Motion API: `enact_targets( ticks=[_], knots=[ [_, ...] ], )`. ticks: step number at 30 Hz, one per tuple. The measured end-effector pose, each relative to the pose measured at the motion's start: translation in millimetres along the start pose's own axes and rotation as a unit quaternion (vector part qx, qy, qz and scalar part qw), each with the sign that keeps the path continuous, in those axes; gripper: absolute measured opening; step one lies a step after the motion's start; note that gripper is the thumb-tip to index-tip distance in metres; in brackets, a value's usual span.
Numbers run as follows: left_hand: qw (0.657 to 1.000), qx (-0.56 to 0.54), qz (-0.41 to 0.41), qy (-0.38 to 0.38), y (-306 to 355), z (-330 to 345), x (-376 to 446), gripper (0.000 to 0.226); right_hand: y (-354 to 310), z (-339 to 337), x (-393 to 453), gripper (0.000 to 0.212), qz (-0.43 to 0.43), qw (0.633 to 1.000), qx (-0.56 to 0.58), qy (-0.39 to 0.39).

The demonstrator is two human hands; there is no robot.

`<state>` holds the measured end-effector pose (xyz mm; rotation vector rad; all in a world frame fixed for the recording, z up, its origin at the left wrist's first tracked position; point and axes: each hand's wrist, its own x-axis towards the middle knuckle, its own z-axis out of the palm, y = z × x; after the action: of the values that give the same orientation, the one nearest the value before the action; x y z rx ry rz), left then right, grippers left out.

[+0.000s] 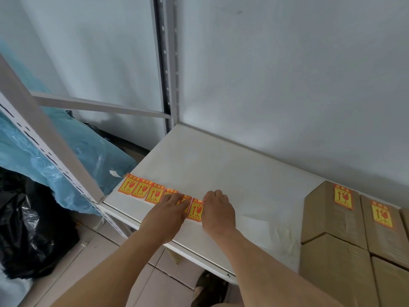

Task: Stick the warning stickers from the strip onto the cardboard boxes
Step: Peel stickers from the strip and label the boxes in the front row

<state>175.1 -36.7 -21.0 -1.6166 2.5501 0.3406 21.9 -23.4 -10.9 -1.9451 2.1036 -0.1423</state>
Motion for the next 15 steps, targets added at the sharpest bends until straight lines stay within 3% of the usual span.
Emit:
enact_targets(
  ticks=[15],
  knots=[
    [0.999,-0.028,-0.020,-0.017,1.1,-2.1,3.3,0.053,3.7,-1.7,-4.0,0.051,-0.053,0.998,0.009,0.022]
  ],
)
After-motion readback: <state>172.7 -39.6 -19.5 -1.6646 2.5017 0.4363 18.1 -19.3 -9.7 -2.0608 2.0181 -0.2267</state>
